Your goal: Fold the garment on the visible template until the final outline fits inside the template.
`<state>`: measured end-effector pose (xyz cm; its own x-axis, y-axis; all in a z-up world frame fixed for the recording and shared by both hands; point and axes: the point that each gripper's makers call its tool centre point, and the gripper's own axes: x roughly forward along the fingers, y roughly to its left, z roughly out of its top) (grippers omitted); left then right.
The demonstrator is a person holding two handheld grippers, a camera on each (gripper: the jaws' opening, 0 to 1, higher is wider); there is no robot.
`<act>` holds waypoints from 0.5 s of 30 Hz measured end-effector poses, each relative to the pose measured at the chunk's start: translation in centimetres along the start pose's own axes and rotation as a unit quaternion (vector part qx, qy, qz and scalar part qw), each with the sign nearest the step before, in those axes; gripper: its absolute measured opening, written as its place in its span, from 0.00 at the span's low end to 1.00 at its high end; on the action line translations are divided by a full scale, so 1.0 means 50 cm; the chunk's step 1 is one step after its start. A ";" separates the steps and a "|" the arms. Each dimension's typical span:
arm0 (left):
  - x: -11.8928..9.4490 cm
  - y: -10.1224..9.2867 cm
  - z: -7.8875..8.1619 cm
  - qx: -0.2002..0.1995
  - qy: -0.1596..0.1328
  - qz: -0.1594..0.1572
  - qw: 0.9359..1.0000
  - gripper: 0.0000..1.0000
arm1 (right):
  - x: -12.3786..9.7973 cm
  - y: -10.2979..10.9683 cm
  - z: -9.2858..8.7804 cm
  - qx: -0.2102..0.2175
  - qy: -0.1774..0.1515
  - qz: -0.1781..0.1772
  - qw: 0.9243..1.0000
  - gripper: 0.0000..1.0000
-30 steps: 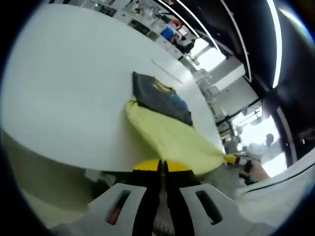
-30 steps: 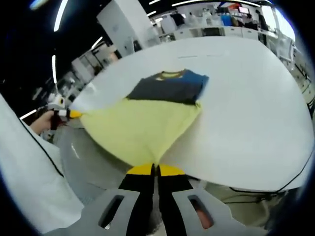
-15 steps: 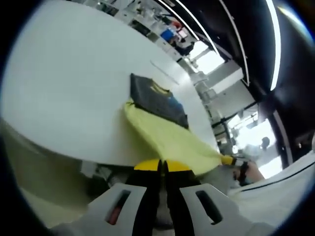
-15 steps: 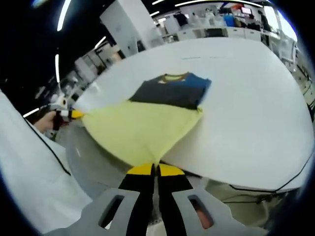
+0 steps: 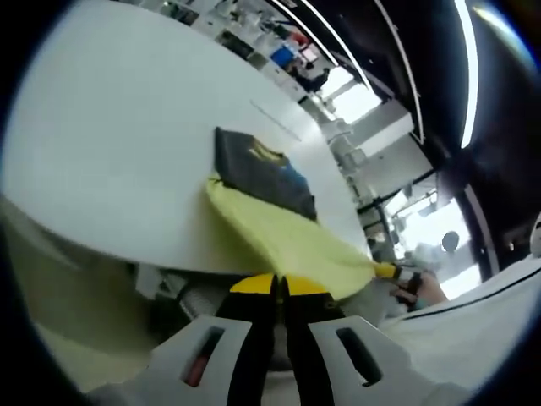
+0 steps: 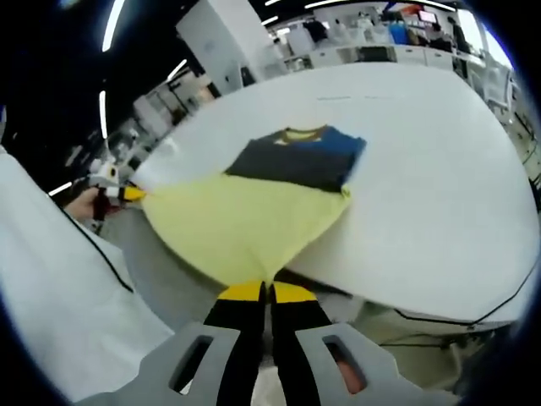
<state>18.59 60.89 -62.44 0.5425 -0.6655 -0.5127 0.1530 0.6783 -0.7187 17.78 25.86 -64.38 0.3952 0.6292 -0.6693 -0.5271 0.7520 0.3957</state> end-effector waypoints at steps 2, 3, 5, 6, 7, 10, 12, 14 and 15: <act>-0.003 -0.001 0.002 0.002 0.001 -0.001 1.000 0.00 | -0.005 0.005 0.003 -0.002 -0.001 0.005 1.000 0.03; -0.004 -0.001 0.002 0.003 0.002 -0.001 1.000 0.00 | -0.005 0.006 0.003 -0.002 -0.001 0.007 1.000 0.03; -0.007 -0.002 0.005 0.007 0.004 -0.001 1.000 0.00 | -0.008 0.010 0.006 -0.007 0.000 0.011 1.000 0.03; -0.008 -0.003 0.007 0.008 0.004 -0.001 1.000 0.00 | -0.009 0.008 0.009 -0.007 -0.001 0.010 1.000 0.03; -0.008 -0.003 0.008 0.008 0.003 -0.002 1.000 0.00 | -0.009 0.006 0.010 -0.007 -0.003 0.009 1.000 0.03; -0.004 -0.006 0.022 0.007 -0.004 -0.005 1.000 0.00 | -0.008 -0.003 0.024 -0.003 -0.014 0.004 1.000 0.03; -0.001 -0.010 0.029 0.007 -0.007 -0.007 1.000 0.00 | -0.005 -0.010 0.035 -0.002 -0.018 -0.003 1.000 0.03; 0.004 -0.016 0.038 0.010 -0.012 -0.008 1.000 0.00 | -0.003 -0.016 0.044 -0.005 -0.020 -0.009 1.000 0.03; 0.005 -0.017 0.041 0.011 -0.013 -0.009 1.000 0.00 | -0.003 -0.018 0.048 -0.006 -0.021 -0.010 1.000 0.03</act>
<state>20.29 60.79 -60.97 0.5614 -0.6692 -0.4868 0.1805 0.6731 -0.7172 20.00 25.59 -63.13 0.4361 0.6222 -0.6501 -0.5282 0.7619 0.3749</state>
